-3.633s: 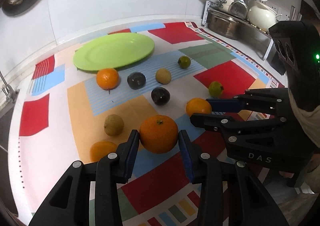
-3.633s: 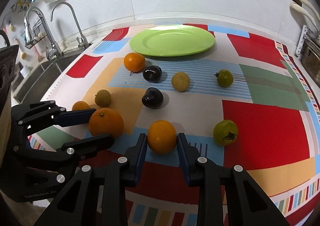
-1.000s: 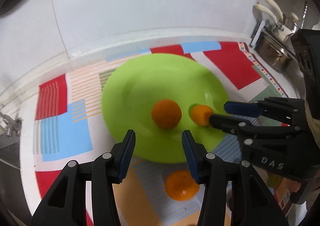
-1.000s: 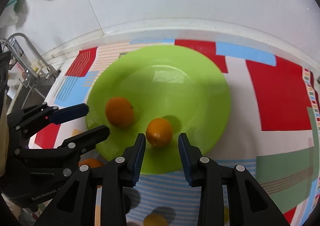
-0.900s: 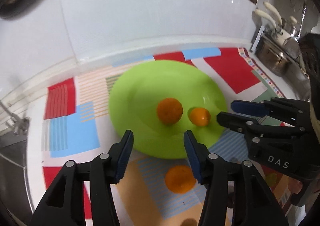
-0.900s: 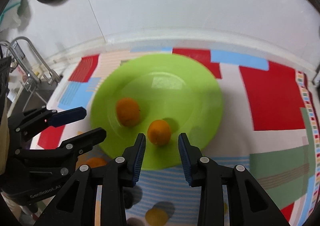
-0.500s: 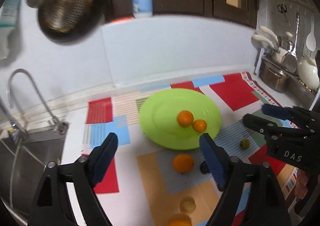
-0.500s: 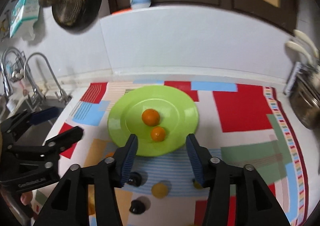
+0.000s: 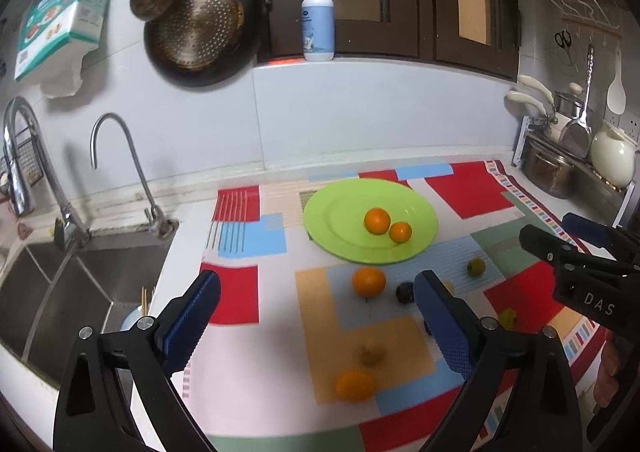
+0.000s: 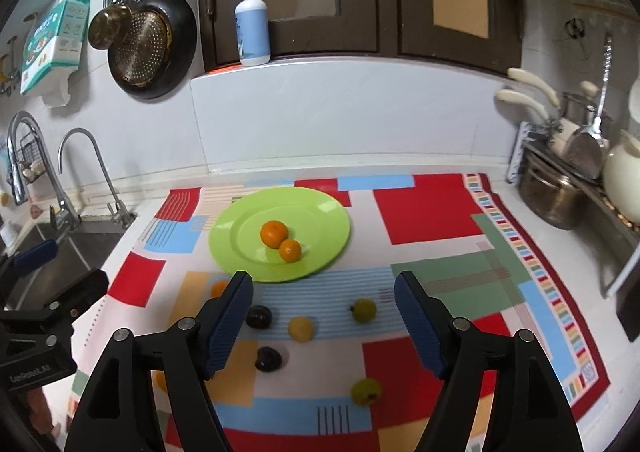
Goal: Organize fruits
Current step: 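Lift both grippers from the plate and move toward the remaining fruits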
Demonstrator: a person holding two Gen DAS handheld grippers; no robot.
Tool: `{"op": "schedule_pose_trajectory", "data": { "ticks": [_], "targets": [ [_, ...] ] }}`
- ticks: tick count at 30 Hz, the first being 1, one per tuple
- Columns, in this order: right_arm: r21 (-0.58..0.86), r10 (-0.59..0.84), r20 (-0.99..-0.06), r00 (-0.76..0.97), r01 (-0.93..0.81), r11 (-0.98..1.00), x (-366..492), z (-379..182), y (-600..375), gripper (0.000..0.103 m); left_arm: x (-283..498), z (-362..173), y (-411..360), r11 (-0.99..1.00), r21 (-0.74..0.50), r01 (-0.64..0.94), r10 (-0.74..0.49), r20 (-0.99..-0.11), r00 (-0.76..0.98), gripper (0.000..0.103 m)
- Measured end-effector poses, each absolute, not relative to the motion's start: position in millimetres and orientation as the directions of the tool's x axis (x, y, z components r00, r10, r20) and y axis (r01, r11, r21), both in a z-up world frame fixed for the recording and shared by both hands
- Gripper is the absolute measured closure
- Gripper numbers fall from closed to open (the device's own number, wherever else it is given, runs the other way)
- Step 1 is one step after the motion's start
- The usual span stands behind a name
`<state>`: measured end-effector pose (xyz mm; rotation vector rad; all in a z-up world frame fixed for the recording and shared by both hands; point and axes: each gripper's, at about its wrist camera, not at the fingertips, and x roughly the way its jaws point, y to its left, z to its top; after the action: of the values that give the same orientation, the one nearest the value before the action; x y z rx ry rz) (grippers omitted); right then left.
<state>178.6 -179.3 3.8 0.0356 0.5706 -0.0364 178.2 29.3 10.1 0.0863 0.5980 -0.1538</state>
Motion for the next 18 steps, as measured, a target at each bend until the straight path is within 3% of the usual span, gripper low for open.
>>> {"op": "schedule_pose_trajectory", "data": {
  "ticks": [18],
  "targets": [
    [0.034, -0.043, -0.595, 0.802, 0.079, 0.996, 147.6, -46.3, -193.3, 0.029, 141.4, -35.9, 20.3, 0.990, 0.089, 0.109, -0.038, -0.577, 0.816, 0.005]
  ]
}}
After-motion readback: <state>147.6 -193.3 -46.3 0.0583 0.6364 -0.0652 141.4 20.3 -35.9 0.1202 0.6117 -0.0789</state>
